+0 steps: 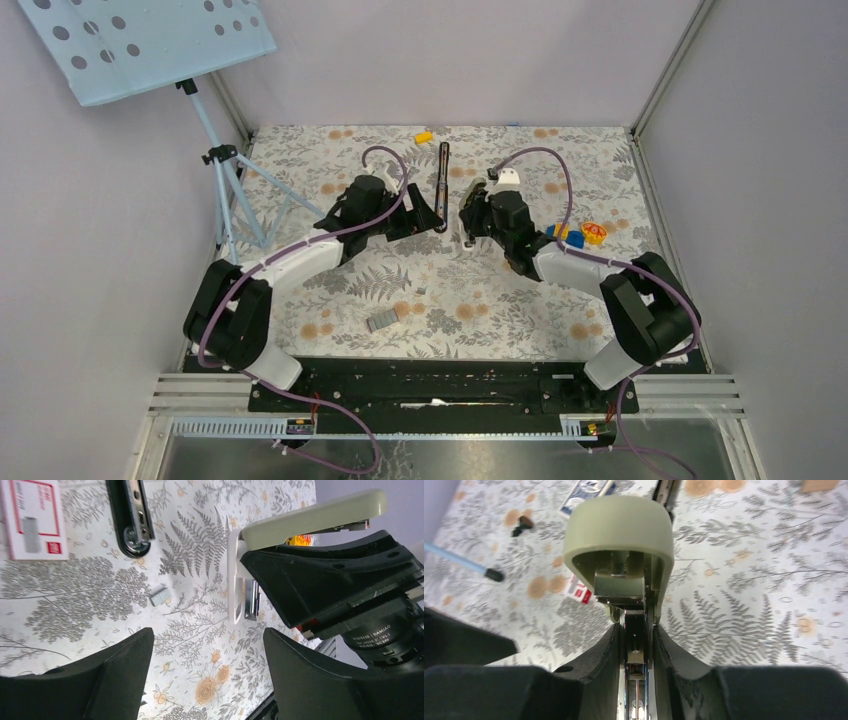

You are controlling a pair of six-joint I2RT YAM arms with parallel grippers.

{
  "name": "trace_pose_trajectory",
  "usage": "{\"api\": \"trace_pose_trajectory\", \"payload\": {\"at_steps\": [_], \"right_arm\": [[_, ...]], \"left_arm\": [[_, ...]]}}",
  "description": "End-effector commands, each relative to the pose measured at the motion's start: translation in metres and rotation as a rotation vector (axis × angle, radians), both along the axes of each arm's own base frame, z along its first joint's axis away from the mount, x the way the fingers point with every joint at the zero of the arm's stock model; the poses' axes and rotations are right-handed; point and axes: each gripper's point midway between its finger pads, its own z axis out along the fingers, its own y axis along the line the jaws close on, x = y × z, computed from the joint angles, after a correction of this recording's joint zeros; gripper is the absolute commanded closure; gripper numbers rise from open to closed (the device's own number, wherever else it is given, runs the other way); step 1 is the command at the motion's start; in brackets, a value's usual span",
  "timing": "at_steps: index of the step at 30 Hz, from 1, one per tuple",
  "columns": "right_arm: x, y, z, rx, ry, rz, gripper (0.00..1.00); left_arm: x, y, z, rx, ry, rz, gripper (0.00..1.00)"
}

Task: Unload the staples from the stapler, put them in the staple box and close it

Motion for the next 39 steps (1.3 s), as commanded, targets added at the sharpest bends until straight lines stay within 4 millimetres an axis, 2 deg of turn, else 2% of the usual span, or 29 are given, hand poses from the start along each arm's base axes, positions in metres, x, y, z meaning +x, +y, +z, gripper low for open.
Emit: {"api": "trace_pose_trajectory", "payload": {"at_steps": [1, 5, 8, 9, 10, 16, 23, 31, 39], "right_arm": [[0.032, -0.016, 0.034, -0.135, -0.099, -0.107, 1.0], [0.052, -0.019, 0.025, -0.24, -0.07, -0.145, 1.0], [0.065, -0.015, 0.009, -0.305, -0.012, -0.152, 1.0], [0.07, -0.013, 0.011, -0.31, -0.004, -0.155, 1.0], [0.073, -0.011, 0.002, -0.326, 0.024, -0.158, 1.0], [0.09, -0.008, -0.017, -0.378, 0.112, -0.211, 1.0], [0.101, -0.005, -0.04, -0.365, 0.174, -0.226, 1.0], [0.115, -0.015, -0.062, -0.347, 0.238, -0.261, 1.0], [0.127, -0.014, -0.078, -0.355, 0.274, -0.251, 0.98]], "left_arm": [[0.017, 0.02, 0.042, 0.011, -0.125, 0.068, 0.15], [0.023, 0.042, 0.043, 0.044, -0.147, 0.106, 0.14], [0.024, 0.057, 0.04, 0.058, -0.138, 0.124, 0.14], [0.024, 0.062, 0.039, 0.064, -0.136, 0.131, 0.14], [0.025, 0.068, 0.039, 0.067, -0.138, 0.14, 0.14], [0.02, 0.088, 0.04, 0.08, -0.166, 0.163, 0.12], [0.019, 0.094, 0.031, 0.088, -0.155, 0.157, 0.08], [0.018, 0.096, 0.026, 0.054, -0.119, 0.158, 0.07], [0.021, 0.097, 0.029, 0.045, -0.135, 0.165, 0.06]]}}
